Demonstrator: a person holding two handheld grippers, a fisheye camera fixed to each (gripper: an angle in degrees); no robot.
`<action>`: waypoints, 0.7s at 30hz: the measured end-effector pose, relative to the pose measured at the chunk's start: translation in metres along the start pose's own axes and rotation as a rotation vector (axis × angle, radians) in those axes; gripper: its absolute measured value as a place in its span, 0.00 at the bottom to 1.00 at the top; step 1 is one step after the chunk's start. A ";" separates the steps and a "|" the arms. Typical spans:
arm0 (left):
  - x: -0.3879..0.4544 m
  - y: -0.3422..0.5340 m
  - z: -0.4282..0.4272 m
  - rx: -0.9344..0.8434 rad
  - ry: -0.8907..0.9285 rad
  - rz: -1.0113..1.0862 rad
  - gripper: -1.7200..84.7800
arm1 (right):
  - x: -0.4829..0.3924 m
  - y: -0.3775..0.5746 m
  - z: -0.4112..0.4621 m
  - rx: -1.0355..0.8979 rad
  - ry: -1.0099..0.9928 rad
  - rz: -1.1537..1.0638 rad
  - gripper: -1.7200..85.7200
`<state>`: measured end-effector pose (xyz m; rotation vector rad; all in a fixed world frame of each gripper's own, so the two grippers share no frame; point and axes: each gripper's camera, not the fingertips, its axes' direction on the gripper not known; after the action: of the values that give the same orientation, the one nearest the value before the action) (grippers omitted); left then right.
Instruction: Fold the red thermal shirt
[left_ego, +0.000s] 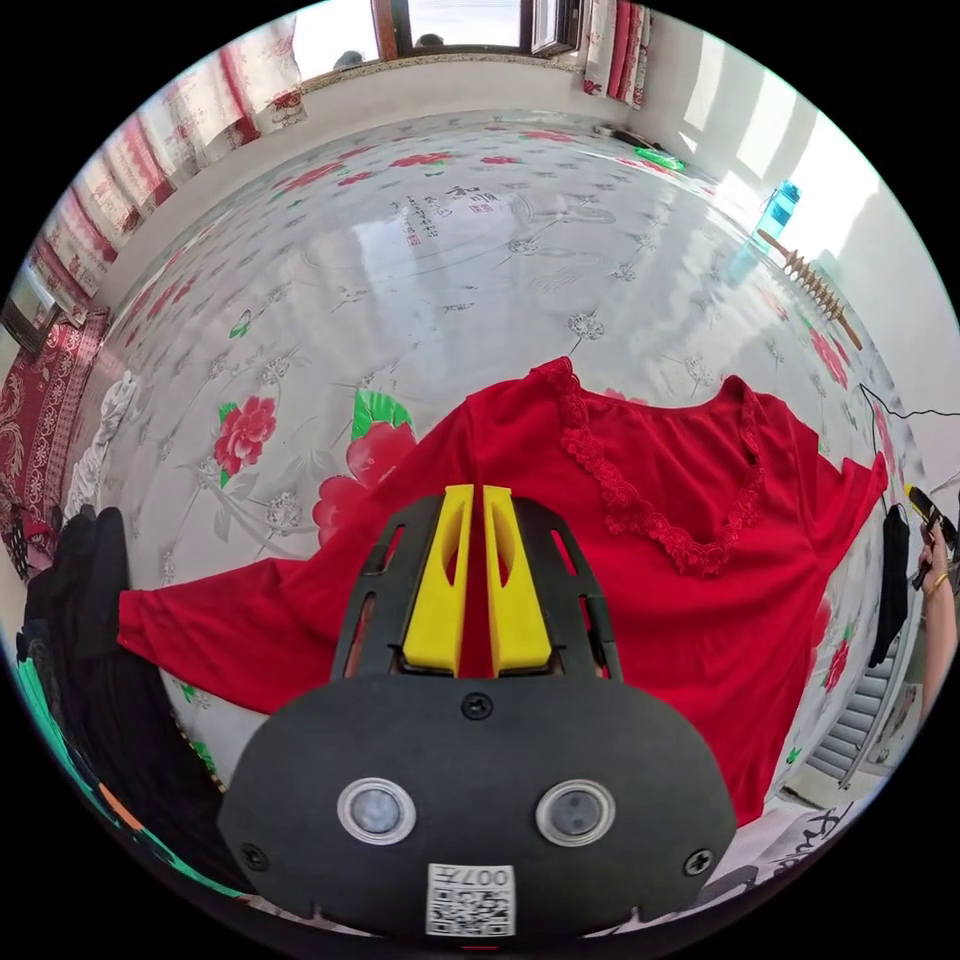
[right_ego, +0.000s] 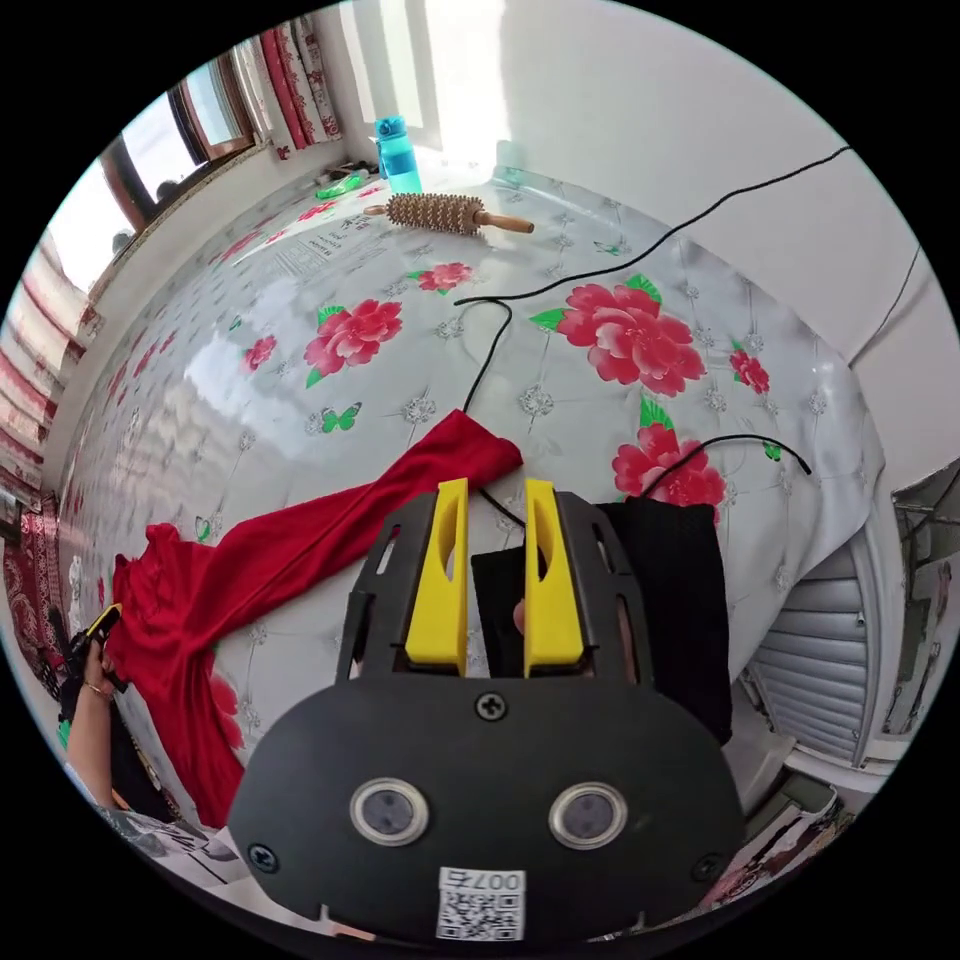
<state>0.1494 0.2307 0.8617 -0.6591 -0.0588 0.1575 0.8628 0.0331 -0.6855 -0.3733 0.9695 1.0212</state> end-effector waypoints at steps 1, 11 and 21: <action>0.007 0.000 0.000 -0.004 -0.019 0.000 0.01 | -0.006 -0.006 0.001 -0.001 -0.006 -0.021 0.11; 0.033 0.005 -0.003 -0.021 -0.048 0.001 0.01 | -0.036 -0.054 0.070 -0.168 0.134 0.004 0.08; 0.047 0.024 -0.017 0.020 -0.104 0.040 0.01 | -0.012 0.040 -0.070 0.308 0.043 -0.154 0.05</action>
<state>0.1951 0.2465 0.8335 -0.6319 -0.1442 0.2304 0.7915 0.0002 -0.7082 -0.2106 1.1011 0.7132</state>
